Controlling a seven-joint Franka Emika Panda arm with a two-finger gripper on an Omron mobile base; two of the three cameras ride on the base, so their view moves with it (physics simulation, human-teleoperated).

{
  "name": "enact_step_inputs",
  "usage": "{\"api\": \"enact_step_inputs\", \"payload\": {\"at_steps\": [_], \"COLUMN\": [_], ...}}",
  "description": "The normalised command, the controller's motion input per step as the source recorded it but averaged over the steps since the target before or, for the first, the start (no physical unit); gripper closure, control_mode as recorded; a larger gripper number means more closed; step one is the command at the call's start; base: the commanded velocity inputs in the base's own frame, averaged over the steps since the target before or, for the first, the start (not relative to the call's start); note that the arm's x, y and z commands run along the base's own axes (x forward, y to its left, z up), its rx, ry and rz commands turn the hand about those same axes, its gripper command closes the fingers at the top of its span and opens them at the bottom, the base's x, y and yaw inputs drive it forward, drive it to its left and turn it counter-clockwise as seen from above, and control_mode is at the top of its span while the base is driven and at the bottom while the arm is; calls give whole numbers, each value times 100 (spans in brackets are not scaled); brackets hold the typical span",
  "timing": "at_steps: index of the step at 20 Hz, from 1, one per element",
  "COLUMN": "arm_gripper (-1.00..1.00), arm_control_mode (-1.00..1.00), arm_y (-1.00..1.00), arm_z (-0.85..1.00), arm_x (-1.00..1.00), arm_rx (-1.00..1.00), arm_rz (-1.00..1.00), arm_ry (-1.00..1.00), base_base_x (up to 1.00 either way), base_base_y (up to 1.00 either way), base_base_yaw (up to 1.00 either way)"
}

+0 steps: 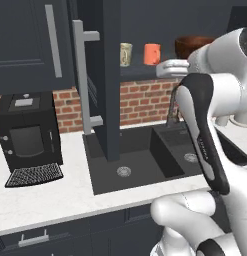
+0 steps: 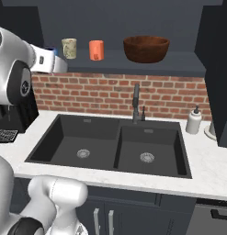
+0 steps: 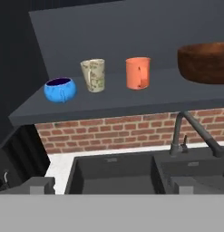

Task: Gather all objects into one cabinet and sort the glasses and bowls to opposite sides.

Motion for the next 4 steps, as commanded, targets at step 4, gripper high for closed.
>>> {"api": "enact_step_inputs", "payload": {"at_steps": [4], "arm_gripper": [-100], "arm_control_mode": [-100], "arm_y": [-16], "arm_z": [9], "arm_x": [-100], "arm_rx": [0], "arm_rz": [-12], "arm_ry": [15], "base_base_x": [0], "base_base_y": [0], "base_base_yaw": [0]}}
